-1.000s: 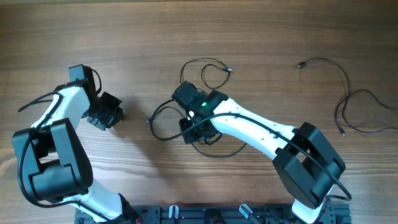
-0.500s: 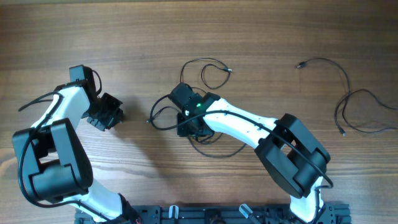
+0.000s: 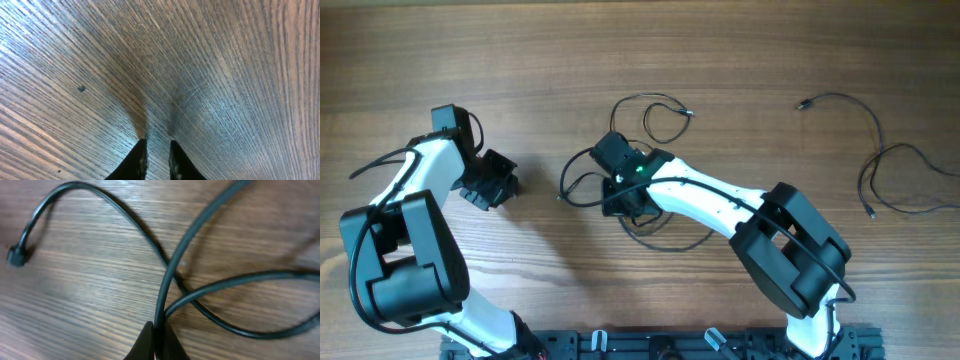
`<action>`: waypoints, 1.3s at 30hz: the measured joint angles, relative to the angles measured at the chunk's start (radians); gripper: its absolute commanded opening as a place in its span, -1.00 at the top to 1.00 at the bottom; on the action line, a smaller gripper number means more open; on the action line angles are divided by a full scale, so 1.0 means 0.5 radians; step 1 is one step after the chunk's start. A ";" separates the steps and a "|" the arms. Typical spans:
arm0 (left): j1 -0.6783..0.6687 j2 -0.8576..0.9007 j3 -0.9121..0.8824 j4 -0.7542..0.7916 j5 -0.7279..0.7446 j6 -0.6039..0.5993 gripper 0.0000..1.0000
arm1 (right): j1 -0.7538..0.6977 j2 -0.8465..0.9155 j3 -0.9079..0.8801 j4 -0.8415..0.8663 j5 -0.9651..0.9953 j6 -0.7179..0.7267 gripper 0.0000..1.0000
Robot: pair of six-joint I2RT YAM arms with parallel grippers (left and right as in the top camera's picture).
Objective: Untangle cables
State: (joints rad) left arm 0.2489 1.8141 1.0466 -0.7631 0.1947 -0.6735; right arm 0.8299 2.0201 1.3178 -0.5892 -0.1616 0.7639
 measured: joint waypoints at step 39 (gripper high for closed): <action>-0.304 0.000 0.002 0.076 0.030 0.448 0.02 | -2.219 -0.800 0.484 -0.794 -0.106 -1.079 -0.99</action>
State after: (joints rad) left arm 0.0971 1.8141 1.0477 -0.7254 0.2096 -0.4496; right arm -0.2798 1.6199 1.5597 -0.9863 -0.2146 0.2245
